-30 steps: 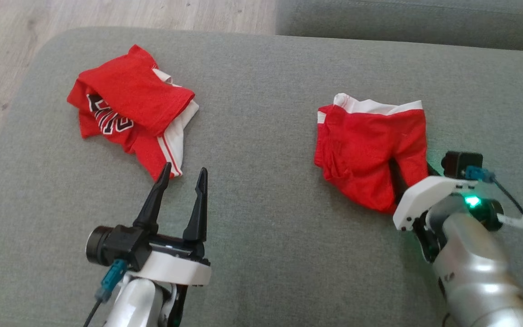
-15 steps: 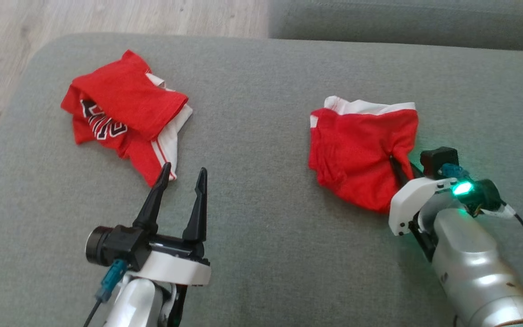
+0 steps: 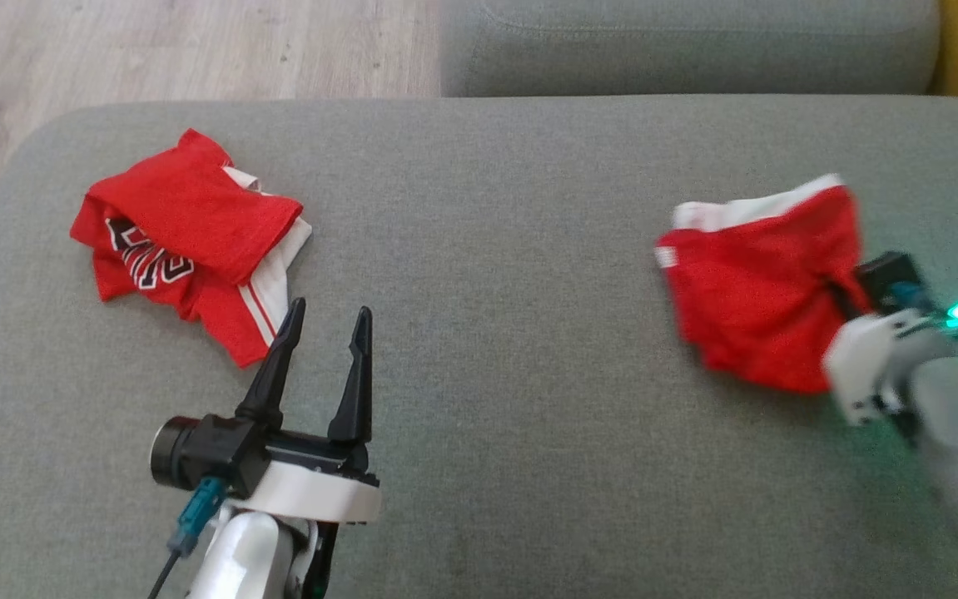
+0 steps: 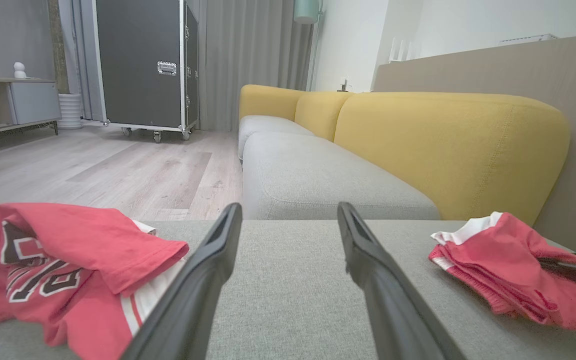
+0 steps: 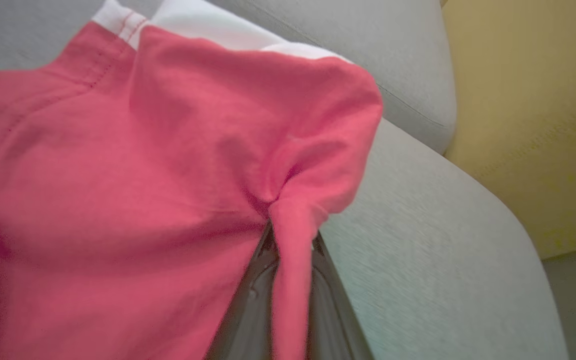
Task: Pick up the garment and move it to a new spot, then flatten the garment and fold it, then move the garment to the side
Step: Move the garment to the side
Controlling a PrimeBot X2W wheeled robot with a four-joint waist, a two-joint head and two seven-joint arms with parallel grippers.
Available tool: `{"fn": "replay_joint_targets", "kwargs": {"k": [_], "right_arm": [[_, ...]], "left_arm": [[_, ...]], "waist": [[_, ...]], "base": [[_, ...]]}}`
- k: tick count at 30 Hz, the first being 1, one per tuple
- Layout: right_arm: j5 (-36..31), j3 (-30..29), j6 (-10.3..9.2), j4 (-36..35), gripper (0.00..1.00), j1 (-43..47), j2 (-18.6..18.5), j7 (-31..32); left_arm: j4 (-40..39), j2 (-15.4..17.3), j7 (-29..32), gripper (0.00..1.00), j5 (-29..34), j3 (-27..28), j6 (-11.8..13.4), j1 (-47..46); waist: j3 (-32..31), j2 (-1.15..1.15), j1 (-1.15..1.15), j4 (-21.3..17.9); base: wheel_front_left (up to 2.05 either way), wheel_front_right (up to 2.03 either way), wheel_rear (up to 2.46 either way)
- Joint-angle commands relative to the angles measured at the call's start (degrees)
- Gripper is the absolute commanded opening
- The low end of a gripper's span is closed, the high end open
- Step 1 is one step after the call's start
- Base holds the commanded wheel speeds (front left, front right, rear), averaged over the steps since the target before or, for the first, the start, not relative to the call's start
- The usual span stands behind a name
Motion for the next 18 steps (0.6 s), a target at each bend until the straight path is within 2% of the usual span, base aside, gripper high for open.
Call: {"fn": "replay_joint_targets", "kwargs": {"k": [1, 4, 5, 6, 7, 11, 18], "right_arm": [[0.9, 2.5, 0.19, -0.4, 0.0, -2.0, -2.8, 0.5], [2.3, 5.1, 0.19, 0.5, 0.0, -2.3, -7.1, 1.6], [2.3, 5.1, 0.19, 0.5, 0.0, -2.3, -7.1, 1.6], [3.4, 6.4, 0.19, 0.9, 0.0, -2.7, -10.0, 2.4], [3.4, 6.4, 0.19, 0.9, 0.0, -2.7, -10.0, 2.4], [5.5, 7.8, 0.19, 1.2, 0.0, -3.6, -15.2, 4.1], [8.0, 7.9, 0.19, 1.4, 0.0, -5.4, -20.5, 7.2]], "left_arm": [[-2.0, 0.3, -0.5, 1.0, -0.3, 1.6, 0.3, -1.2], [-2.2, 0.3, -0.5, 1.0, -0.4, 1.5, 0.2, -1.6], [-2.2, 0.3, -0.5, 1.0, -0.4, 1.5, 0.2, -1.6], [-2.1, 0.3, -0.5, 1.0, -0.3, 1.6, 0.1, -1.9], [-2.1, 0.3, -0.5, 1.0, -0.3, 1.6, 0.1, -1.9], [-2.2, 0.3, -0.5, 1.0, -0.3, 1.8, -0.3, -2.8], [-2.5, 0.3, -0.5, 1.0, -0.2, 1.9, -0.6, -4.3]], "waist": [[0.5, 0.0, 0.0, -0.1], [1.4, 0.0, 0.0, 0.0], [1.4, 0.0, 0.0, 0.0], [2.1, 0.0, 0.0, 0.3], [2.1, 0.0, 0.0, 0.3], [3.6, 0.0, 0.0, 0.8], [6.7, 0.0, 0.0, 1.6]], "base": [[0.0, 0.0, 0.0], [0.0, 0.0, 0.0], [0.0, 0.0, 0.0], [0.0, 0.0, 0.0], [0.0, 0.0, 0.0], [0.0, 0.0, 0.0], [0.0, 0.0, 0.0]]}}
